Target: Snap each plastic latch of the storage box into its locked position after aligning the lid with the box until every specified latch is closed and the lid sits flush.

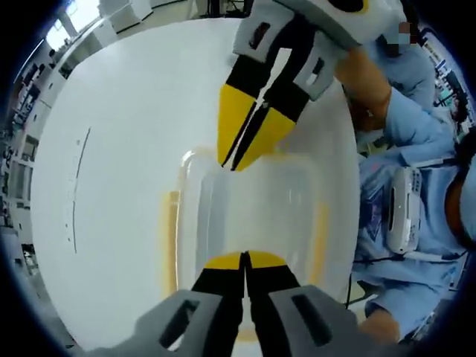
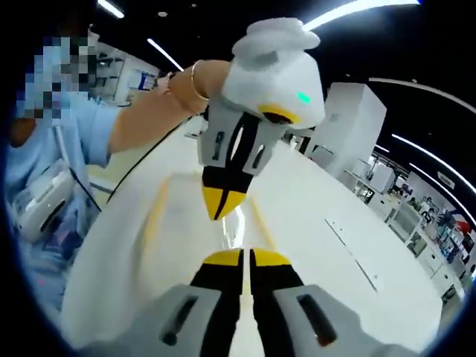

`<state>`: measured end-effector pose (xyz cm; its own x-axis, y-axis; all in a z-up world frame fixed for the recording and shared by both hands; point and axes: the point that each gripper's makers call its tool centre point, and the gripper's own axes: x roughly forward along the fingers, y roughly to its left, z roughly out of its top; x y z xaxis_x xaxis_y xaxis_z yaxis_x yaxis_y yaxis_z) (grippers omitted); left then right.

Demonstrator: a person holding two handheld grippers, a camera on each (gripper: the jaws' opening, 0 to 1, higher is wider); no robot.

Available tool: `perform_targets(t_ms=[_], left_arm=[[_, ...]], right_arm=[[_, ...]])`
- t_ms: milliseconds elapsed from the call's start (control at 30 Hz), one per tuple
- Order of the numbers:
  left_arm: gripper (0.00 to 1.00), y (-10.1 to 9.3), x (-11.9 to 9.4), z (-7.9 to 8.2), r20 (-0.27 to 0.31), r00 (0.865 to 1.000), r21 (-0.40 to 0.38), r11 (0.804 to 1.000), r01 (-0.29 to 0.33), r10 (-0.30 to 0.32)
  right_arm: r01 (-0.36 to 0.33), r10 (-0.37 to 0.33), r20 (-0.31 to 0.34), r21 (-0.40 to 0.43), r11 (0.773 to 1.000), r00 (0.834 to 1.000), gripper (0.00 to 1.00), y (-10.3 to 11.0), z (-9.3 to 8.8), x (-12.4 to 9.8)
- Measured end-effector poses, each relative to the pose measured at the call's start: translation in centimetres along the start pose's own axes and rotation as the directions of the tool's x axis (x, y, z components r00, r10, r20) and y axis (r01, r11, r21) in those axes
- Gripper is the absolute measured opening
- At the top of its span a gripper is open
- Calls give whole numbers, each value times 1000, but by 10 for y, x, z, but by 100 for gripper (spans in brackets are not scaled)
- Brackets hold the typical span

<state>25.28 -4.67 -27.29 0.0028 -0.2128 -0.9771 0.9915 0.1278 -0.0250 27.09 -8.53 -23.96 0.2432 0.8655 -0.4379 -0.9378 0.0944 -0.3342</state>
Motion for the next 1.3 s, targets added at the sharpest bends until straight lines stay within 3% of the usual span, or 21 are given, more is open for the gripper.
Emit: perform_targets(t_ms=[200, 333, 533, 600, 633, 767, 967, 1133, 1300], left_arm=[[0, 2, -1, -1, 43, 999, -7, 1000, -7, 8], [0, 3, -3, -1, 86, 996, -24, 1000, 14, -12], [0, 4, -4, 1, 175, 983, -34, 998, 57, -50], [0, 3, -4, 2, 212, 975, -37, 997, 73, -63], [0, 3, -5, 3, 237, 969, -36, 996, 83, -73], [0, 4, -5, 2, 304, 947, -23, 993, 116, -104], [0, 5, -5, 3, 372, 918, -32, 987, 160, -137], [0, 8, -6, 1, 427, 897, -34, 990, 138, -110], [0, 17, -9, -15, 476, 876, -57, 992, 116, -76]], right_arm=[[-87, 82, -105, -53, 995, 991, 1, 14, 6, 27], [-112, 104, -120, -63, 992, 987, 0, 18, 12, 40], [-174, 156, -196, -78, 982, 968, 0, 28, 12, 50], [-189, 159, -246, -101, 977, 956, 0, 30, 6, 51], [-182, 156, -234, -95, 979, 960, 0, 31, 9, 53], [-200, 158, -290, -120, 972, 944, 0, 31, 6, 52], [-211, 136, -381, -163, 964, 915, 0, 32, 4, 53], [-227, 143, -424, -154, 962, 894, 0, 30, 3, 53], [-227, 147, -443, -133, 965, 884, 0, 28, 2, 54]])
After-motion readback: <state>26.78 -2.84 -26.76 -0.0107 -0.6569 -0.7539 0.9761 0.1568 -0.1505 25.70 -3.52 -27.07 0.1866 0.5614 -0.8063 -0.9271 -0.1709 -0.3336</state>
